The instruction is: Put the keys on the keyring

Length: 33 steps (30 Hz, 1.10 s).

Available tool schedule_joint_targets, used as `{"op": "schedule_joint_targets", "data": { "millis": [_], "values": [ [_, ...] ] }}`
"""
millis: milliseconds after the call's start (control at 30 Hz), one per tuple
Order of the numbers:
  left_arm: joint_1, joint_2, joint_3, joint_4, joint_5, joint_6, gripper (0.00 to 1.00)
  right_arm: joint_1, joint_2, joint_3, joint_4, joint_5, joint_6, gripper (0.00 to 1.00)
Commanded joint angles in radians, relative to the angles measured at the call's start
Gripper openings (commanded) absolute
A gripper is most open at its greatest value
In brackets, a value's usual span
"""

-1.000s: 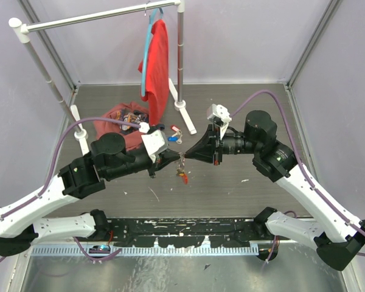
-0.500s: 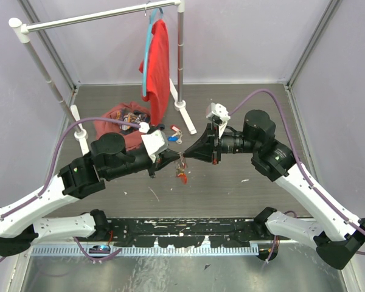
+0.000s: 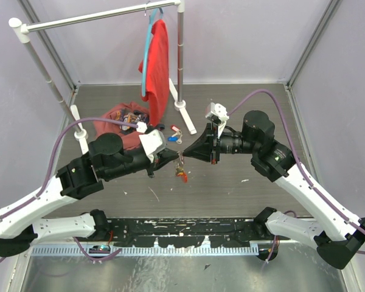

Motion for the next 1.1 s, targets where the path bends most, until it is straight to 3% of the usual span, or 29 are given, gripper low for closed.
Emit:
{"op": "schedule_joint_targets", "data": {
  "millis": [0,800,1067],
  "values": [
    [-0.004,-0.026,0.003,0.041,0.010,0.000,0.00,-0.001,-0.013,0.018,0.030,0.048,-0.007,0.01],
    [-0.004,-0.054,-0.009,0.064,0.002,-0.004,0.00,0.000,0.015,0.012,-0.008,0.032,-0.026,0.01],
    [-0.004,-0.051,-0.004,0.069,0.013,-0.009,0.00,0.000,0.017,0.013,-0.003,0.040,-0.015,0.09]
  ]
}}
